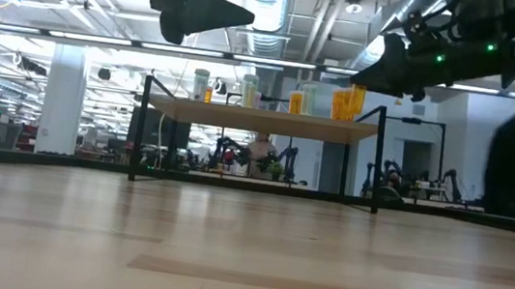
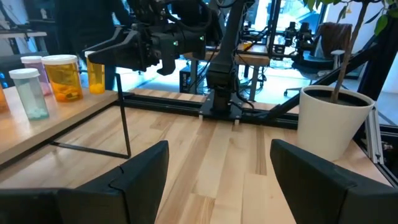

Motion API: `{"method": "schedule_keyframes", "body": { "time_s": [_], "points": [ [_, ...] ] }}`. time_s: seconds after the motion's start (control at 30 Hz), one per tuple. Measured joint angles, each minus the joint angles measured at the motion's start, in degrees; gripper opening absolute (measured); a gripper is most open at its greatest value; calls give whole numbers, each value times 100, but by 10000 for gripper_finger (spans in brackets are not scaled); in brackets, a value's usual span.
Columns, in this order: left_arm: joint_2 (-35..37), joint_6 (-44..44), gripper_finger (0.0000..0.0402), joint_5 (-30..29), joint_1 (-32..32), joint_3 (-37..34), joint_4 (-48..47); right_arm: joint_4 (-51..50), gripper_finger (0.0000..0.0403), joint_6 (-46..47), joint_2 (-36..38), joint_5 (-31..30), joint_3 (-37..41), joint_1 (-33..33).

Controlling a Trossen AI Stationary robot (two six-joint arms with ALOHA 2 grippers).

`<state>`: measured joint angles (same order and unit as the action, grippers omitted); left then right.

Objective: Pick and place medicine bottles onto shelf by color
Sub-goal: Put the small orange pill bottle on the shelf

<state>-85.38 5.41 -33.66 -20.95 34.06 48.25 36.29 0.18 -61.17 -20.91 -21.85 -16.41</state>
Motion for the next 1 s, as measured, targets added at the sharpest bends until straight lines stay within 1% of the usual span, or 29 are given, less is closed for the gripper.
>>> {"method": "schedule_keyframes", "body": {
  "time_s": [0.2, 0.47, 0.63, 1.0],
  "points": [
    [0, 0, 270, 1, 4, 0, 0, 0, 145, 177, -2, 132, -2, -103],
    [0, 0, 270, 1, 4, 0, 0, -2, 155, 191, -4, 142, -4, -100],
    [0, 0, 270, 1, 4, 0, 0, -24, 157, 603, -4, 142, -4, -74],
    [0, 0, 270, 1, 41, 0, 0, -60, 156, 709, -4, 114, -6, -8]
  ]
}}
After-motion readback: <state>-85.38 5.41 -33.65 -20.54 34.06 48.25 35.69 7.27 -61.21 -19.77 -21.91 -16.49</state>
